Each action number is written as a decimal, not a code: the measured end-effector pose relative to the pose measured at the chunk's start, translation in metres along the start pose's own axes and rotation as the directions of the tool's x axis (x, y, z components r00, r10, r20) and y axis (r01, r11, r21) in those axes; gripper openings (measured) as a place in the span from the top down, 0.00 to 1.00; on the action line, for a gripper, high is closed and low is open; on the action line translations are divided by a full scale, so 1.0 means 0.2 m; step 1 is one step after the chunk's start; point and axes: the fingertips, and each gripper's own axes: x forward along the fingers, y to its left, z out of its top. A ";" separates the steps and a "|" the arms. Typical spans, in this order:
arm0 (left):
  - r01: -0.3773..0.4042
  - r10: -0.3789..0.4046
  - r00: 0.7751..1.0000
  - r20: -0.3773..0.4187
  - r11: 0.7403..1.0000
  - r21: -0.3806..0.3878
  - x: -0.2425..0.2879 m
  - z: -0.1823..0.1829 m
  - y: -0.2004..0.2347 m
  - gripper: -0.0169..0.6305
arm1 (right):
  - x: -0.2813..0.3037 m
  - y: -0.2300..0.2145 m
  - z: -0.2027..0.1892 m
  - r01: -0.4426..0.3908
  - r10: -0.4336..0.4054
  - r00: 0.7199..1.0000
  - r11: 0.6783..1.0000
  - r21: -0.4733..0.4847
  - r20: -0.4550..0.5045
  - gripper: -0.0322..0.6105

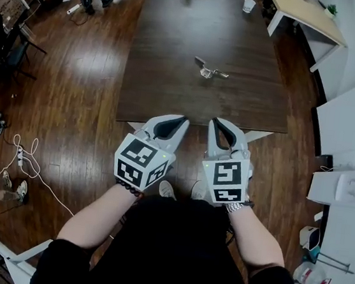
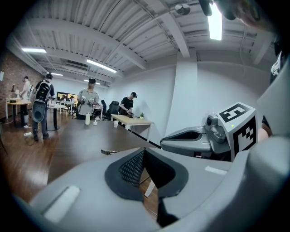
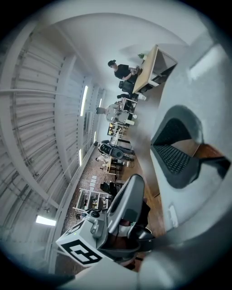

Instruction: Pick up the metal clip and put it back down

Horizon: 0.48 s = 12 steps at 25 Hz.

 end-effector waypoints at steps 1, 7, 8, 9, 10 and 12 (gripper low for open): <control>-0.005 0.005 1.000 0.002 1.000 -0.003 0.01 0.00 -0.01 0.95 | -0.01 -0.01 0.00 -0.004 0.004 1.000 1.000 -0.003 0.003 0.96; -0.037 0.037 0.999 0.007 0.999 -0.015 0.05 0.00 -0.07 0.95 | -0.07 -0.10 -0.02 -0.038 0.038 0.999 0.999 -0.010 0.017 0.96; -0.043 0.043 0.999 0.005 0.999 -0.018 0.06 -0.01 -0.08 0.95 | -0.08 -0.10 -0.02 -0.045 0.046 0.999 0.999 -0.007 0.019 0.96; -0.048 0.048 0.999 0.002 0.999 -0.021 0.06 -0.02 -0.09 0.95 | -0.09 -0.10 -0.03 -0.054 0.054 0.998 0.999 -0.003 0.021 0.96; -0.054 0.054 0.999 -0.001 0.998 -0.024 0.06 -0.03 -0.10 0.95 | -0.10 -0.10 -0.03 -0.063 0.063 0.998 0.998 0.001 0.023 0.96; -0.062 0.062 0.998 -0.002 0.998 -0.024 0.06 -0.03 -0.12 0.95 | -0.12 -0.11 -0.04 -0.079 0.079 0.996 0.997 0.006 0.029 0.96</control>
